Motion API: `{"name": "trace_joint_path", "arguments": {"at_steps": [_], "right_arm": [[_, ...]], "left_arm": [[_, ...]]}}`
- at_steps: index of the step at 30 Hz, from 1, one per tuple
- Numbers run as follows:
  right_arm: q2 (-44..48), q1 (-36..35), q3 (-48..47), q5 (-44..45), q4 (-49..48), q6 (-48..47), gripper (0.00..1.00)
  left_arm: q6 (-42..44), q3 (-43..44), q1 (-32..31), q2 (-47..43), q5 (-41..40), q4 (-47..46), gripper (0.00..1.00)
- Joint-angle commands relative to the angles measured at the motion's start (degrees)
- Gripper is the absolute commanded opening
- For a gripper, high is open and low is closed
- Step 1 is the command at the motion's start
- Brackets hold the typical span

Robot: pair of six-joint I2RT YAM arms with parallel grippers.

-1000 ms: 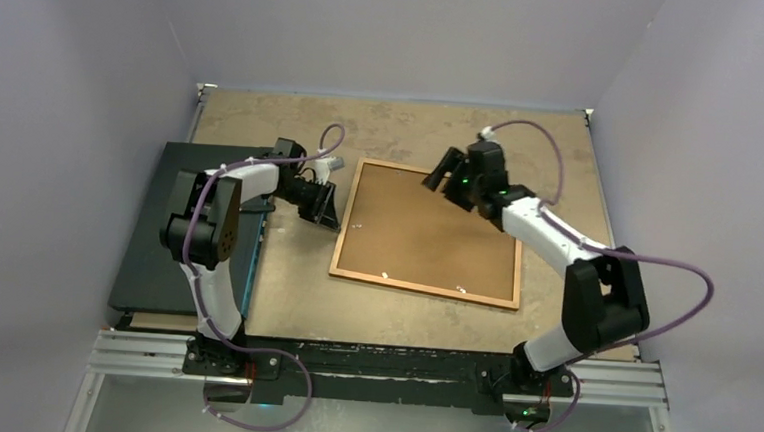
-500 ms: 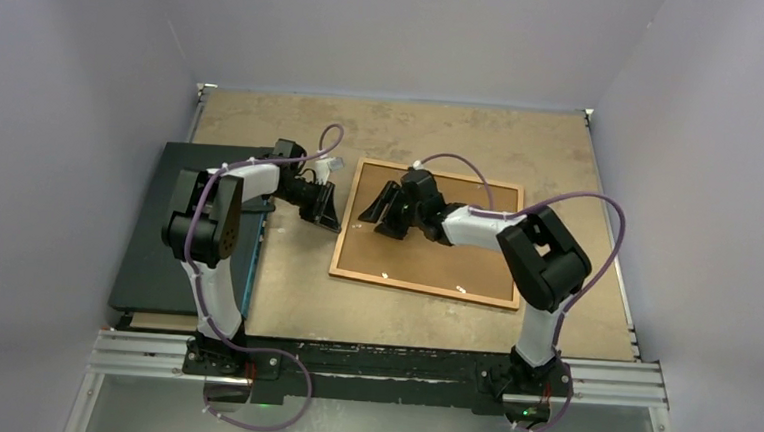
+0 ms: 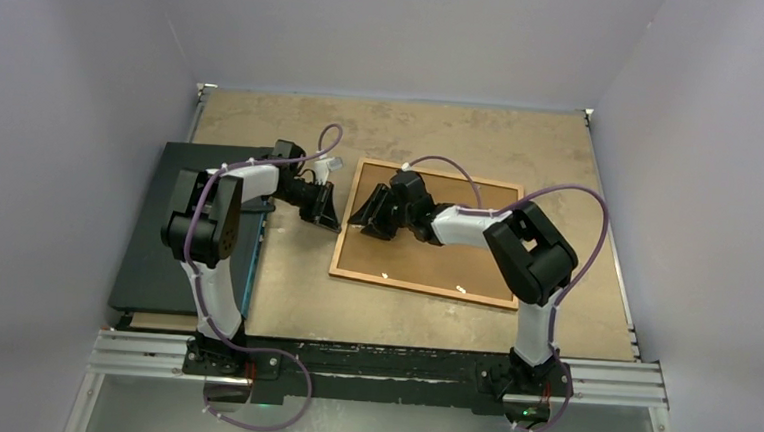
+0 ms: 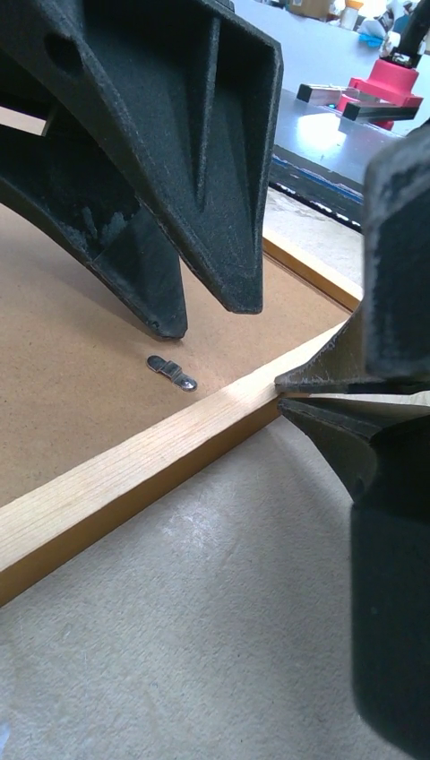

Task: Put the photo into the frame

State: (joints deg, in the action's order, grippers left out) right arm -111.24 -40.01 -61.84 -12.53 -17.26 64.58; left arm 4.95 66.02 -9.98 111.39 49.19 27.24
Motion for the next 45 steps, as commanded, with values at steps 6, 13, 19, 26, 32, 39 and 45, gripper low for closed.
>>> {"name": "trace_joint_path", "arguments": {"at_steps": [6, 13, 19, 26, 32, 39, 45], "right_arm": [[-2.11, 0.11, -3.65, 0.68, 0.71, -0.69, 0.49], [-2.92, 0.11, -6.68, 2.76, 3.24, -2.19, 0.48], [-3.51, 0.15, -8.65, 4.47, 4.34, -4.63, 0.47], [-4.04, 0.11, -9.0, 4.32, 4.23, -5.43, 0.45], [1.59, 0.98, -7.59, 7.52, 7.13, -6.72, 0.5], [4.49, 1.09, -4.49, 8.56, 6.76, -7.87, 0.56], [1.61, -0.52, -2.83, 5.49, 3.73, -6.51, 0.52]], "left_arm": [[0.98, -1.68, -0.39, -0.52, -2.86, -2.92, 0.01], [1.48, -1.67, -0.52, -0.78, -2.9, -2.55, 0.0], [1.77, -1.6, -0.87, -0.92, -2.8, -2.46, 0.0], [1.78, -1.27, -1.3, -0.72, -2.87, -2.44, 0.0], [2.27, -1.19, -1.28, -1.08, -3.24, -1.98, 0.0], [2.26, -1.22, -1.27, -1.32, -3.4, -2.08, 0.0], [1.73, -1.24, -1.32, -1.1, -3.09, -2.46, 0.0]]}}
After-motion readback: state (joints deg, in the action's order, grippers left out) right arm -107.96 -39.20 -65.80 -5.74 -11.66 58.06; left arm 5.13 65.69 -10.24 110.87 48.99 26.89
